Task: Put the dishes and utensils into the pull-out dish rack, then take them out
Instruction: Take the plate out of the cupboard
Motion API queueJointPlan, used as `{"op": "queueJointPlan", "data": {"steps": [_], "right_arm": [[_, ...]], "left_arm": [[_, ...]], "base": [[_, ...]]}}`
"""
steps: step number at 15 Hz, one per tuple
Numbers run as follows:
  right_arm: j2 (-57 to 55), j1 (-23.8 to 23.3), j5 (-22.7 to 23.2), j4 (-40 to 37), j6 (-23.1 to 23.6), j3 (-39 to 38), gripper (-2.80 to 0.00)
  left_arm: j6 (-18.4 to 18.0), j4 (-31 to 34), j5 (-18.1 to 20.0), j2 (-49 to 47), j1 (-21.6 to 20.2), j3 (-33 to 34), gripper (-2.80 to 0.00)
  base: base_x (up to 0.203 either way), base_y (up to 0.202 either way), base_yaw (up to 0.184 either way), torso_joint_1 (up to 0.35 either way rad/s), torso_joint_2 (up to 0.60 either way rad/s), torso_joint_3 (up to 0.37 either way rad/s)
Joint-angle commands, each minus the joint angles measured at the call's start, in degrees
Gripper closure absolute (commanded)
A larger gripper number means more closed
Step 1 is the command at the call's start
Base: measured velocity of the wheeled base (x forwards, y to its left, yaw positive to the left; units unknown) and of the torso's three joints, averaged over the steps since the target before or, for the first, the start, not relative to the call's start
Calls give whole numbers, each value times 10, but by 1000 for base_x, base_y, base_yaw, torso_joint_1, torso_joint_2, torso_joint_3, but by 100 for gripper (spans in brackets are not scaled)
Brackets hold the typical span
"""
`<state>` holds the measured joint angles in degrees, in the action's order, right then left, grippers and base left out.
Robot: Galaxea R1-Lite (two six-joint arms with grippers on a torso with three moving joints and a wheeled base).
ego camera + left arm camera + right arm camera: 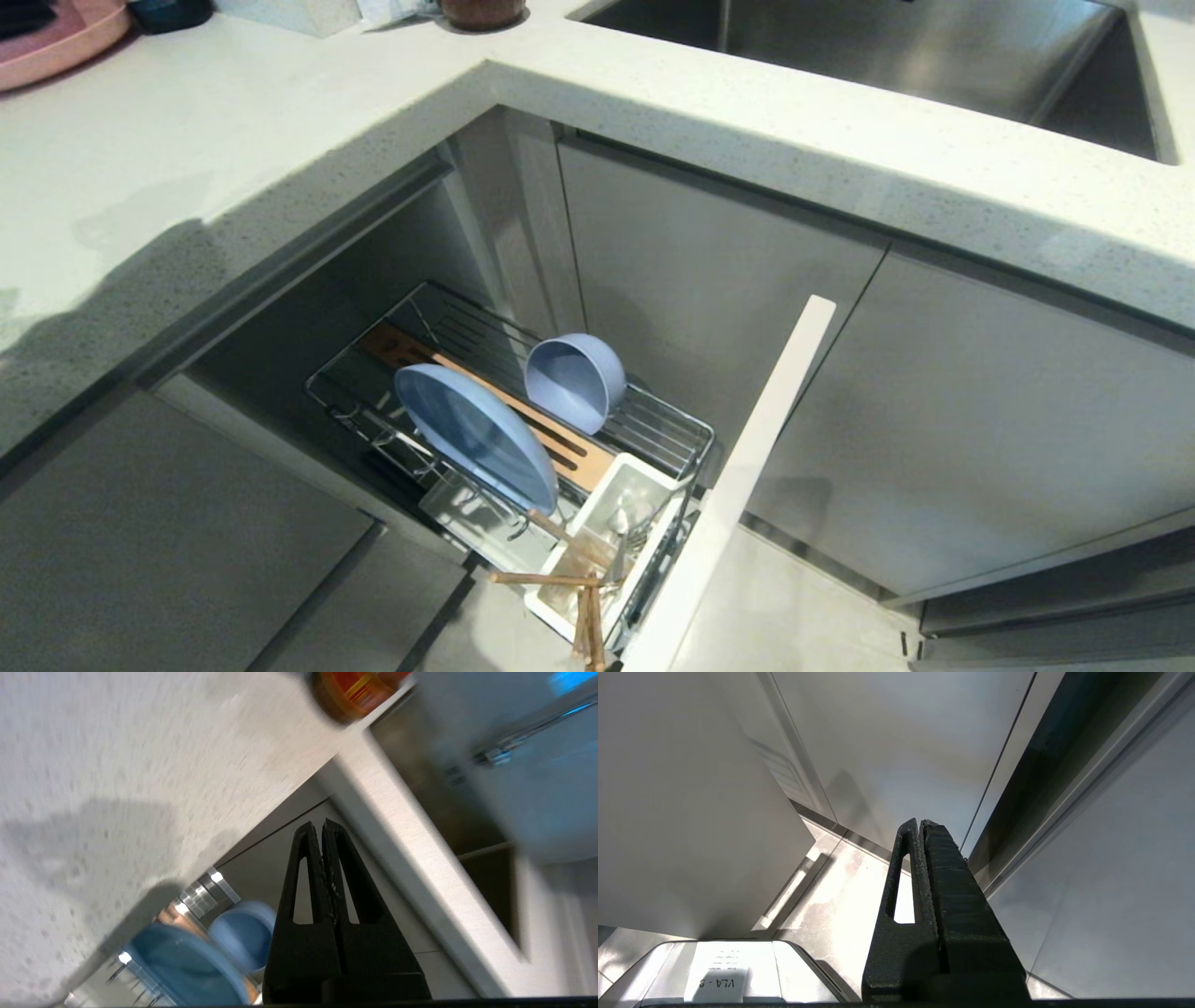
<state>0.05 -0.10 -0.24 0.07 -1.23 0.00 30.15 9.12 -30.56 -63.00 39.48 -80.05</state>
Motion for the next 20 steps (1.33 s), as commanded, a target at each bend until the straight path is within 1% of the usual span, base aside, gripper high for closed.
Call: {"op": "queueJointPlan", "data": {"steps": [1, 2, 4, 5, 7, 8, 9, 11, 13, 15, 18, 20], "right_arm": [[1, 0, 0, 0, 0, -1, 0], [1, 0, 0, 0, 0, -1, 0], [2, 0, 0, 0, 0, -1, 0], [2, 0, 0, 0, 0, -1, 0], [1, 0, 0, 0, 0, -1, 0], [2, 0, 0, 0, 0, -1, 0], [2, 0, 0, 0, 0, -1, 0], [1, 0, 0, 0, -1, -1, 0], [1, 0, 0, 0, -1, -1, 0], [1, 0, 0, 0, -1, -1, 0], [1, 0, 0, 0, 0, -1, 0], [1, 0, 0, 0, 0, -1, 0]], "left_arm": [[6, 3, -76, -64, 84, 24, 0], [15, 8, -98, -89, 108, 38, 0], [52, 41, -114, -133, 121, 45, 0], [75, 75, -116, -154, 126, 42, 0], [139, 143, -118, -194, 143, 22, 0], [160, 165, -118, -212, 148, 15, 0], [183, 186, -118, -232, 151, 9, -280], [223, 213, -118, -266, 153, -6, -280], [255, 231, -120, -293, 153, -17, -280], [297, 273, -121, -323, 153, -35, -280], [340, 319, -127, -361, 147, -55, -280], [354, 324, -132, -380, 131, -61, -280]], "base": [[0, 0, 0, 0, 0, 0], [0, 0, 0, 0, 0, 0], [0, 0, 0, 0, 0, 0], [0, 0, 0, 0, 0, 0], [0, 0, 0, 0, 0, 0], [0, 0, 0, 0, 0, 0], [0, 0, 0, 0, 0, 0], [0, 0, 0, 0, 0, 0], [0, 0, 0, 0, 0, 0], [0, 0, 0, 0, 0, 0], [0, 0, 0, 0, 0, 0], [0, 0, 0, 0, 0, 0]]}}
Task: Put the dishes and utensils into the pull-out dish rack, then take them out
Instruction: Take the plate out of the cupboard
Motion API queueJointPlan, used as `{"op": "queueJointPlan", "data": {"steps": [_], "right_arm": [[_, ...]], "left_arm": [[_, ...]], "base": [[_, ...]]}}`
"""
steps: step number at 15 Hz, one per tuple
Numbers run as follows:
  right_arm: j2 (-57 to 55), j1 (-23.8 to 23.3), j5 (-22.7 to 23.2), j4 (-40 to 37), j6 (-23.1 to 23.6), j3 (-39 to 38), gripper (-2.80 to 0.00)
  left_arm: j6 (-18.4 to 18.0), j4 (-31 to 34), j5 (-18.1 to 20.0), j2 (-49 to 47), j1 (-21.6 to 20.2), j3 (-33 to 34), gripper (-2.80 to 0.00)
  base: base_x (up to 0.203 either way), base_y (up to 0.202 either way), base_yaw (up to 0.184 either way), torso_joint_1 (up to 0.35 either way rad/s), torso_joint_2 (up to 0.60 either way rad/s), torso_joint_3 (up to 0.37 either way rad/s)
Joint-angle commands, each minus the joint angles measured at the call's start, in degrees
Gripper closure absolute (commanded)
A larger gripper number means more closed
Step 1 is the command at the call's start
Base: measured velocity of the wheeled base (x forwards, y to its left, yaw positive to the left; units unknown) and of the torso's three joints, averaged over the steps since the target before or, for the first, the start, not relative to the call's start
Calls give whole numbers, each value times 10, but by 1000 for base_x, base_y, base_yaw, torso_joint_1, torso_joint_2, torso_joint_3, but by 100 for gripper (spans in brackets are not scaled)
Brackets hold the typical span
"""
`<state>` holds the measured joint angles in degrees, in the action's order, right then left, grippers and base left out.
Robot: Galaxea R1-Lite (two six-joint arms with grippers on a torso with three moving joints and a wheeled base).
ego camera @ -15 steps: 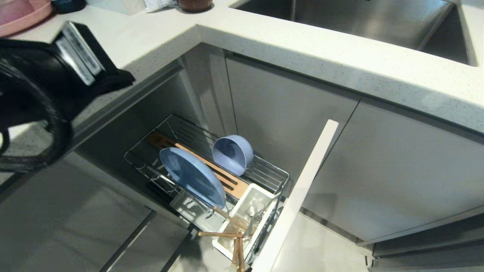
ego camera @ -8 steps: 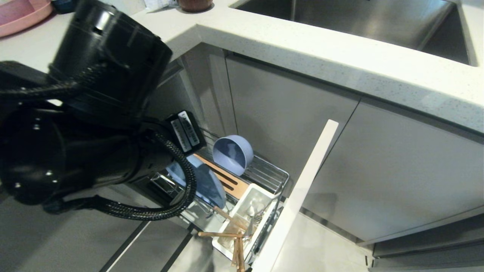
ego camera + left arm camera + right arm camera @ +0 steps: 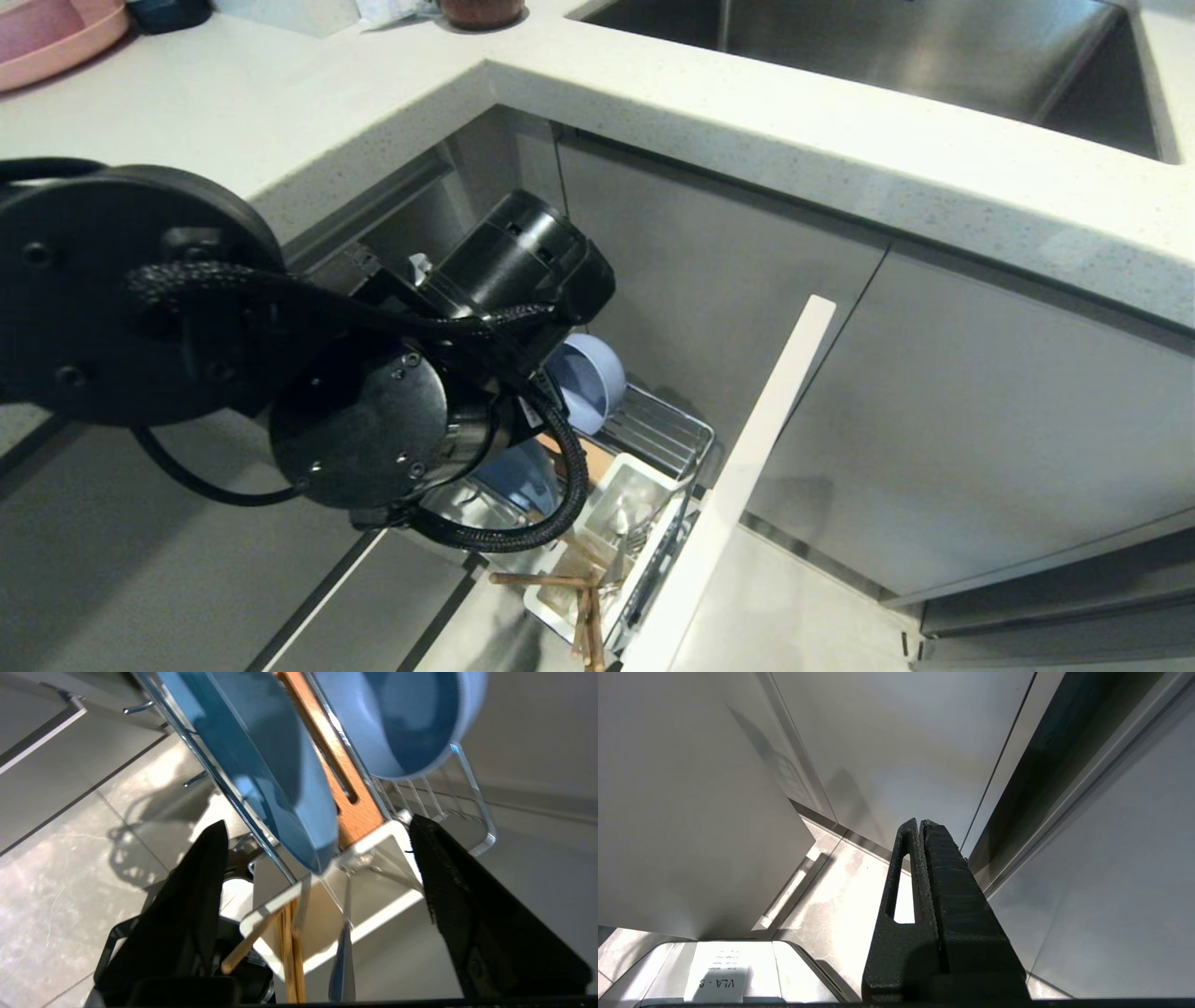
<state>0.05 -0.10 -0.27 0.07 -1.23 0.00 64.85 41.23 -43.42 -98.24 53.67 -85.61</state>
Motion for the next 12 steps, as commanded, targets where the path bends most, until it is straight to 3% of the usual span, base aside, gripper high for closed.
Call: {"op": "queueJointPlan", "data": {"steps": [1, 9, 10, 12], "right_arm": [[1, 0, 0, 0, 0, -1, 0], [1, 0, 0, 0, 0, -1, 0], [2, 0, 0, 0, -1, -1, 0], [1, 0, 0, 0, 0, -1, 0]], "left_arm": [[9, 3, -3, -36, -16, -6, -280], [20, -21, -4, -68, -54, -17, -280], [20, -23, -4, -68, -54, -17, 0], [20, -23, -17, -67, -53, -17, 0]], "base": [[0, 0, 0, 0, 0, 0], [0, 0, 0, 0, 0, 0], [0, 0, 0, 0, 0, 0], [0, 0, 0, 0, 0, 0]]}}
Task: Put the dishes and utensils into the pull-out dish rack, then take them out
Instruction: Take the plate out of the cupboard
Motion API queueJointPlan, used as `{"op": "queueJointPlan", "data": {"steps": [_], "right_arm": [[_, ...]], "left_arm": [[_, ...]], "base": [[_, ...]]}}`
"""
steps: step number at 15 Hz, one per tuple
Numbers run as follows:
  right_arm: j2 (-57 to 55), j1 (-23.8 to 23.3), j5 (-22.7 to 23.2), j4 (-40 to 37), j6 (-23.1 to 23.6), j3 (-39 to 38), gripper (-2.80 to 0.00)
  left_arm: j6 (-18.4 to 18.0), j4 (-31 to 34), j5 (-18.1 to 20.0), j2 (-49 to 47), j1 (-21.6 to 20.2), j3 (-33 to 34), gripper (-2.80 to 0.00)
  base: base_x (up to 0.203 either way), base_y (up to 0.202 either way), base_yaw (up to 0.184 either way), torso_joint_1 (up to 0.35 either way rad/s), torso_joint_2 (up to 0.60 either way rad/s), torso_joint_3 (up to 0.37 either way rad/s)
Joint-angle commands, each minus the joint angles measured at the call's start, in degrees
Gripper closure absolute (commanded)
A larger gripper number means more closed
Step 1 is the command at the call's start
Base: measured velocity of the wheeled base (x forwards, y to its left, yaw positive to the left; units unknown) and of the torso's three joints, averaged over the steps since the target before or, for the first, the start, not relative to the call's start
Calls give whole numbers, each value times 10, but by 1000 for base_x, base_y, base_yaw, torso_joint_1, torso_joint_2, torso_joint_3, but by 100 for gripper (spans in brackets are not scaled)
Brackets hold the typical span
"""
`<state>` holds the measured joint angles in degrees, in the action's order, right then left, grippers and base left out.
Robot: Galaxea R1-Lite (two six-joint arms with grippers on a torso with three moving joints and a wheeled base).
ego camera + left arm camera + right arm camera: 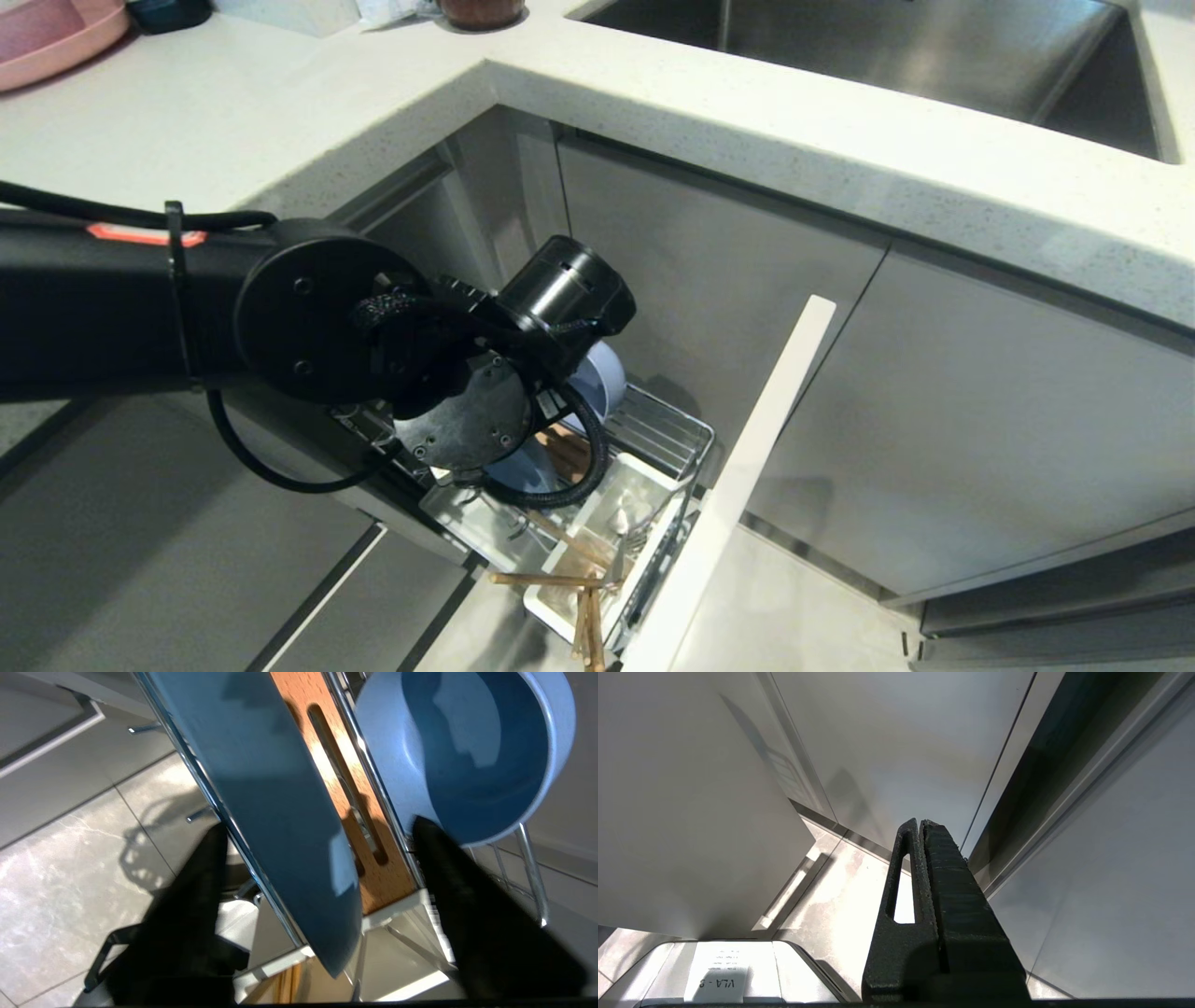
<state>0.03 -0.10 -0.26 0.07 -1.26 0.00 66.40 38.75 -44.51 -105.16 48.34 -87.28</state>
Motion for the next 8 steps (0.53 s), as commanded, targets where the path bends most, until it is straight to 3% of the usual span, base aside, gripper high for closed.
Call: {"op": "queueJointPlan", "data": {"steps": [1, 8], "right_arm": [[1, 0, 0, 0, 0, -1, 0], [2, 0, 0, 0, 0, -1, 0]], "left_arm": [[4, 2, -7, 3, 1, -1, 0], [5, 0, -9, 15, 9, 0, 0]], "base": [[0, 0, 0, 0, 0, 0], [0, 0, 0, 0, 0, 0]]}}
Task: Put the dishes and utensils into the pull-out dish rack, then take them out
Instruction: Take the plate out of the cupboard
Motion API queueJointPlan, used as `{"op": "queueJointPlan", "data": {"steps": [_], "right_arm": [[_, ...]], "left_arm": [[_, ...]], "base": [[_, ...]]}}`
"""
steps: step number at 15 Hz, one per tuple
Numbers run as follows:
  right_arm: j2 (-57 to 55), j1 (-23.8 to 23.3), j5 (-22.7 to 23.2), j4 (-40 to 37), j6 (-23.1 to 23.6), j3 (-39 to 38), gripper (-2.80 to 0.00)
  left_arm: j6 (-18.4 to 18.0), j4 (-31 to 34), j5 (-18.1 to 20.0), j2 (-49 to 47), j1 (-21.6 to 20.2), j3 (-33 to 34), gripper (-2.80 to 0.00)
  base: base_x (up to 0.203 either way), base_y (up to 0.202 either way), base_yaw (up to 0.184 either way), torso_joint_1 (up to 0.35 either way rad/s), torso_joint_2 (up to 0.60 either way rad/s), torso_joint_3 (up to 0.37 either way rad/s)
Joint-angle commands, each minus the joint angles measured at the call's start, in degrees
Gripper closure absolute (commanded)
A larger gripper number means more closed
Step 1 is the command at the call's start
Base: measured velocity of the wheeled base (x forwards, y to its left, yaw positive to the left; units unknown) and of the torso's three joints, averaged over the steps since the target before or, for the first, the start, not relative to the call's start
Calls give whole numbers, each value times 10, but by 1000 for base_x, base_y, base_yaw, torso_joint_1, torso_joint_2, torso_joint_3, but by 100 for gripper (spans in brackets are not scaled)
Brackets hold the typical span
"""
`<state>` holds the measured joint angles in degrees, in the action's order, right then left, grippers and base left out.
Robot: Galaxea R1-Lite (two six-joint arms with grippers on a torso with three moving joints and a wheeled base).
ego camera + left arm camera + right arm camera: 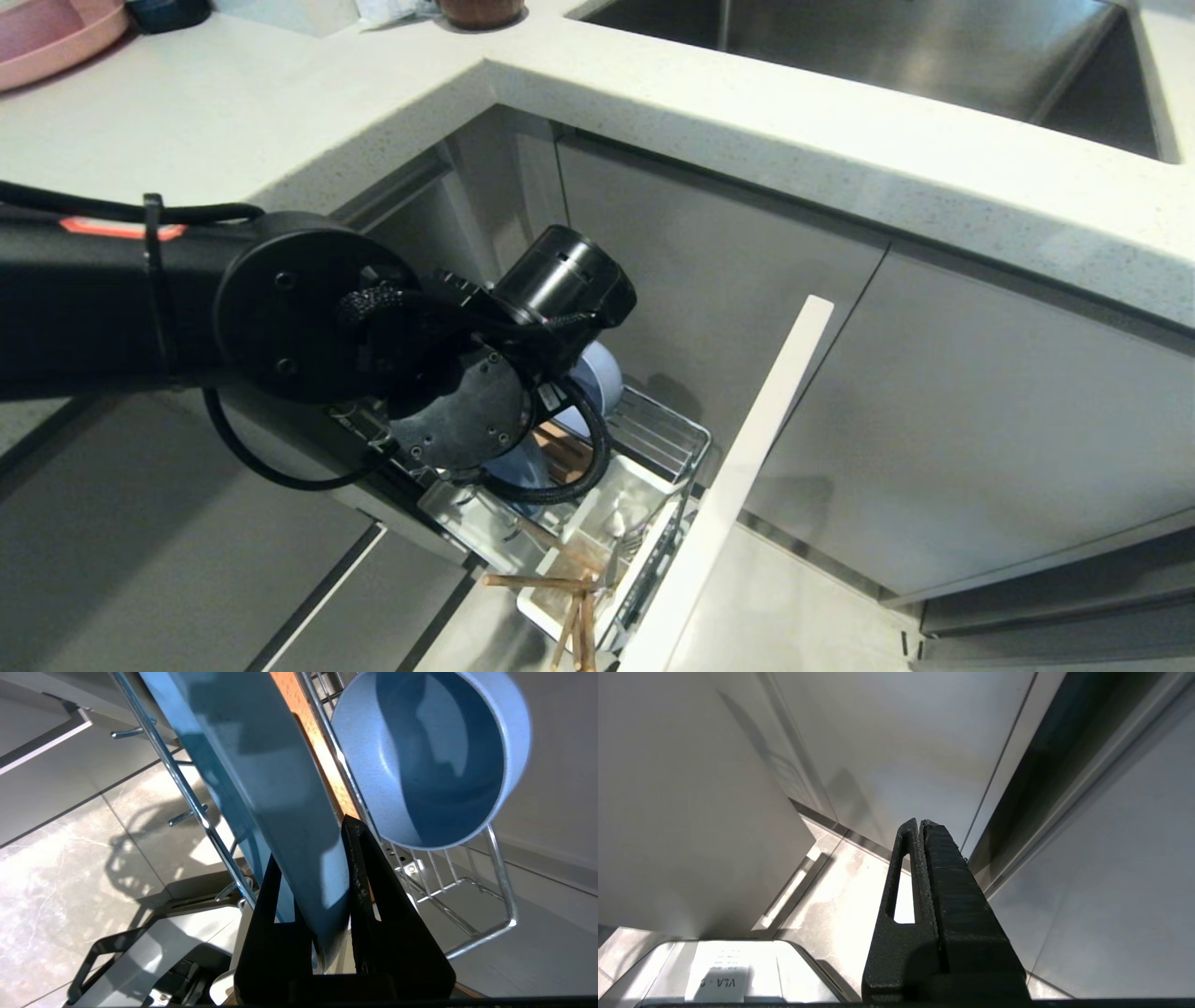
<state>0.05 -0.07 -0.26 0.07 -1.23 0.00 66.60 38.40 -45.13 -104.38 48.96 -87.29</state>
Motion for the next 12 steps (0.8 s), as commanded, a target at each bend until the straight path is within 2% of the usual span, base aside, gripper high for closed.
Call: {"op": "queueJointPlan", "data": {"steps": [1, 5, 12], "right_arm": [[1, 0, 0, 0, 0, -1, 0], [2, 0, 0, 0, 0, -1, 0], [1, 0, 0, 0, 0, -1, 0]], "left_arm": [[3, 2, -3, 8, 6, 0, 0], [11, 0, -3, 29, 19, -1, 0], [12, 0, -3, 125, 58, -15, 0]], "base": [[0, 0, 0, 0, 0, 0], [0, 0, 0, 0, 0, 0], [0, 0, 0, 0, 0, 0]]}}
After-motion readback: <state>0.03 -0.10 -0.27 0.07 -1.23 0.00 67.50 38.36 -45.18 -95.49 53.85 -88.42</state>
